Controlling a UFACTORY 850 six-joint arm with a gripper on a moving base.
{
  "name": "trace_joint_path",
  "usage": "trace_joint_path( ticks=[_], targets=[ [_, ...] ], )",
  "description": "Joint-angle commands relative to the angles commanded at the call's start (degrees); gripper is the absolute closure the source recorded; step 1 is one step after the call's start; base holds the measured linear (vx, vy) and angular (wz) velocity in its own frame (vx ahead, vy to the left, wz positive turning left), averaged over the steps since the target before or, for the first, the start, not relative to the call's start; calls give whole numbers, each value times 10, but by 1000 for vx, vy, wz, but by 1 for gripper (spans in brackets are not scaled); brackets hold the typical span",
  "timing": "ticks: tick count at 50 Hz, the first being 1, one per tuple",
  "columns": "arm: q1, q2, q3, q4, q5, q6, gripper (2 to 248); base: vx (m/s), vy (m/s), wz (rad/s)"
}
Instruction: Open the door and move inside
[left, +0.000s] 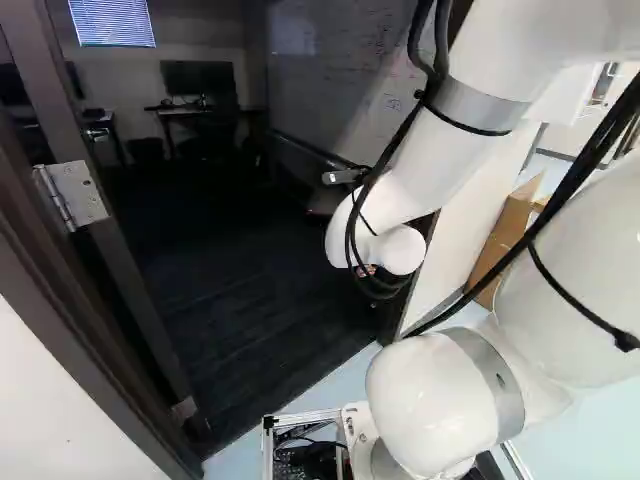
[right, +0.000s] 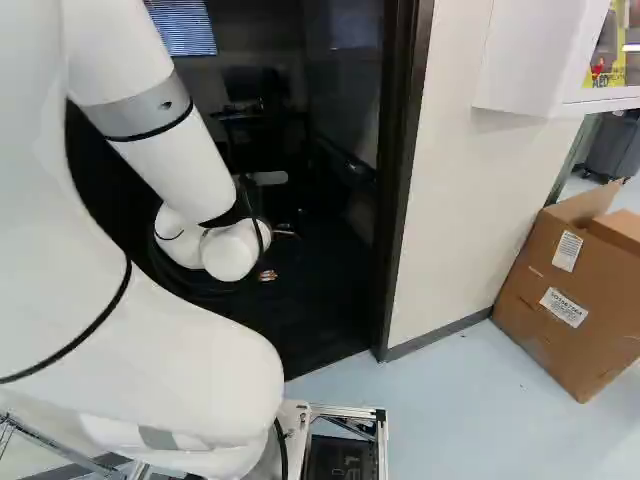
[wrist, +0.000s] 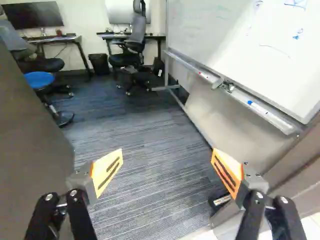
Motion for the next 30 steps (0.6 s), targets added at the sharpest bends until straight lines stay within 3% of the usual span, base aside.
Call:
trace_joint_path(
  ticks=[15, 30],
  targets=[
    [-29, 27, 31, 7, 4, 0, 3, 0, 0, 0],
    [-45, 42, 48, 11, 6, 0, 3, 0, 0, 0]
  ],
)
